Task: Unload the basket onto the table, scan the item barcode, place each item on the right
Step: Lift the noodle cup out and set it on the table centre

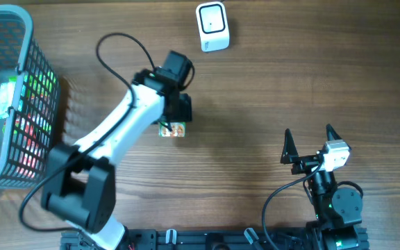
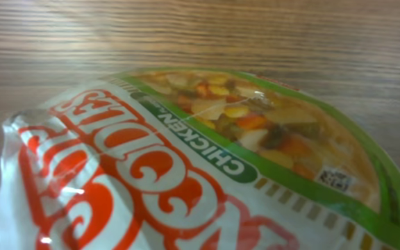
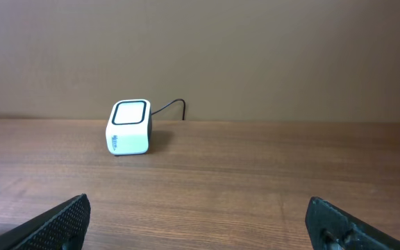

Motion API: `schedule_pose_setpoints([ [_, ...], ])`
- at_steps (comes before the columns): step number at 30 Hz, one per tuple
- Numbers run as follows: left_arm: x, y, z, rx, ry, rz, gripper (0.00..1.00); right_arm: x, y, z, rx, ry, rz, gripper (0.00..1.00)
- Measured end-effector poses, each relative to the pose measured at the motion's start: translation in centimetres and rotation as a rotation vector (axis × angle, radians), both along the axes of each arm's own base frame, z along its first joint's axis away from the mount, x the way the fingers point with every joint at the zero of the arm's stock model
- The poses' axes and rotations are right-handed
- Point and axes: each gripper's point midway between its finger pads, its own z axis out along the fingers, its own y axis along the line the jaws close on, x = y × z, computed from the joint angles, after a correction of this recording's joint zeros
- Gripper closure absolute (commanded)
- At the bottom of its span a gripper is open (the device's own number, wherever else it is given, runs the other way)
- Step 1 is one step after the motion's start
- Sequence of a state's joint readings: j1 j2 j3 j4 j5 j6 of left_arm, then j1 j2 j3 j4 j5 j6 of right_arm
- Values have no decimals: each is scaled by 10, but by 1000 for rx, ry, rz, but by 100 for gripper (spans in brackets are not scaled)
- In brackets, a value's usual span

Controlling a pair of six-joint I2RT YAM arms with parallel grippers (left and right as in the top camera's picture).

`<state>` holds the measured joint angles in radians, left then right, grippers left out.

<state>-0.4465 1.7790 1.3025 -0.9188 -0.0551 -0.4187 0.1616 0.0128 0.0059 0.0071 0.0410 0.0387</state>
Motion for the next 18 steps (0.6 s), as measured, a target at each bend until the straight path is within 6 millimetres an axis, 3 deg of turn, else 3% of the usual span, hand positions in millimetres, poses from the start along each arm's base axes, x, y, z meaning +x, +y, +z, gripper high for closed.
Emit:
schedule_pose_setpoints([
  [3, -8, -8, -36, 23, 51, -15, 29, 0, 0, 0, 0, 0, 0, 0],
  [4, -11, -9, -44, 33, 69, -22, 20, 0, 0, 0, 0, 0, 0, 0],
  [6, -11, -11, -50, 42, 73, -23, 3, 0, 0, 0, 0, 0, 0, 0],
  [10, -11, -13, -53, 37, 79, -22, 0, 0, 0, 0, 0, 0, 0, 0],
  [13, -10, -14, -43, 42, 89, -27, 0, 0, 0, 0, 0, 0, 0, 0],
  [18, 10, -25, 5, 5, 16, -42, 0, 0, 0, 0, 0, 0, 0, 0],
])
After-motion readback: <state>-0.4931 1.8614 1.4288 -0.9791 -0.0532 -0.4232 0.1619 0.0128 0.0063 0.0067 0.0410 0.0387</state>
